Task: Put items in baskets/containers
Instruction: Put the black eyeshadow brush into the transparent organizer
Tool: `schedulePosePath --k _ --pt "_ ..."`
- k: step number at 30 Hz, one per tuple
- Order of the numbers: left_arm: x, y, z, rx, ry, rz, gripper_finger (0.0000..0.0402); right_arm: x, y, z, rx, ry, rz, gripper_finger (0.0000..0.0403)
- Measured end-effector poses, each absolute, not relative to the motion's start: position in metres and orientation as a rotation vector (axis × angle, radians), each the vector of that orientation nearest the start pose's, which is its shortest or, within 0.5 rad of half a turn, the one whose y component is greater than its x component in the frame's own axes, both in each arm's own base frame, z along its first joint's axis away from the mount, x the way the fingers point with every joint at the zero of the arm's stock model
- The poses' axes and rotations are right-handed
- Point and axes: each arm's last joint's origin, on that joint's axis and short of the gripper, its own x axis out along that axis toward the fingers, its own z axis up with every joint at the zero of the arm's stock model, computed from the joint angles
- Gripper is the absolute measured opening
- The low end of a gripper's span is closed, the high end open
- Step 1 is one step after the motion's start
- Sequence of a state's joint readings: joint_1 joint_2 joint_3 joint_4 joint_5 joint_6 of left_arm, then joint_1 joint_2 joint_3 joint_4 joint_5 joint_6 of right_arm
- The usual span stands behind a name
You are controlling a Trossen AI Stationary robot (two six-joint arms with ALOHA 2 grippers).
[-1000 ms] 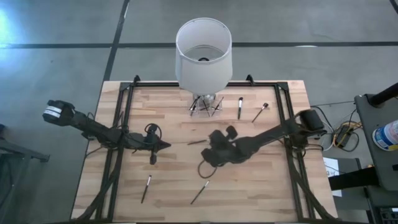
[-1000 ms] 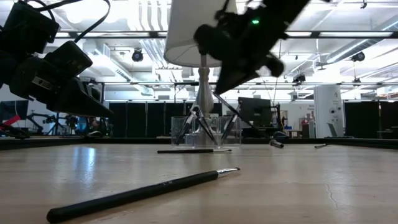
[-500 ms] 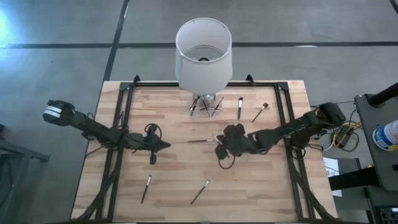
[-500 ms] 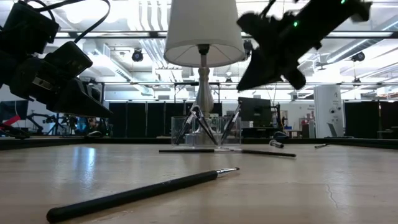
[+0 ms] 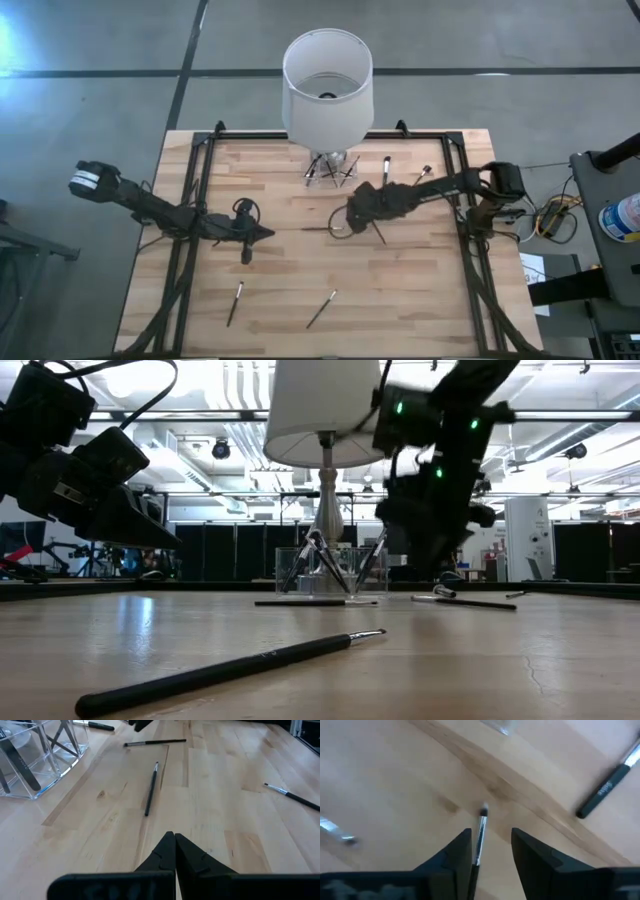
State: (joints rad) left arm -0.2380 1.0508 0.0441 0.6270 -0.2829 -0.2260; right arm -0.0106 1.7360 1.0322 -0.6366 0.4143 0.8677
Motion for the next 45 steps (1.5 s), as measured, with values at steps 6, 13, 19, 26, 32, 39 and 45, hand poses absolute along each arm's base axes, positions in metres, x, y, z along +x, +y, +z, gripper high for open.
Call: schedulePosePath --k 6,13,19,26,32,39,45 --pt "0.157 -0.030 0.122 -0.129 0.363 0.086 0.0000 0.305 -0.040 0.148 0.529 1.108 -0.862 0.0128" --pt "0.156 -0.030 0.122 -0.129 0.367 0.087 0.0000 0.289 -0.050 0.132 0.541 1.166 -0.910 0.0103" --pt "0.156 -0.030 0.122 -0.130 0.367 0.087 0.0000 0.281 -0.055 0.126 0.576 1.164 -0.913 0.0086" --pt "0.156 -0.030 0.121 -0.131 0.367 0.088 0.0000 0.284 -0.055 0.129 0.569 1.144 -0.852 0.0056" --pt "0.156 -0.030 0.121 -0.132 0.367 0.088 0.0000 0.284 -0.054 0.128 0.576 1.146 -0.829 0.0022" --pt "0.156 -0.030 0.122 -0.133 0.367 0.088 0.0000 0.284 -0.052 0.132 0.563 1.130 -0.804 0.0011" --pt "0.156 -0.030 0.122 -0.133 0.367 0.088 0.0000 0.282 -0.039 0.157 0.515 0.978 -0.772 0.0007"
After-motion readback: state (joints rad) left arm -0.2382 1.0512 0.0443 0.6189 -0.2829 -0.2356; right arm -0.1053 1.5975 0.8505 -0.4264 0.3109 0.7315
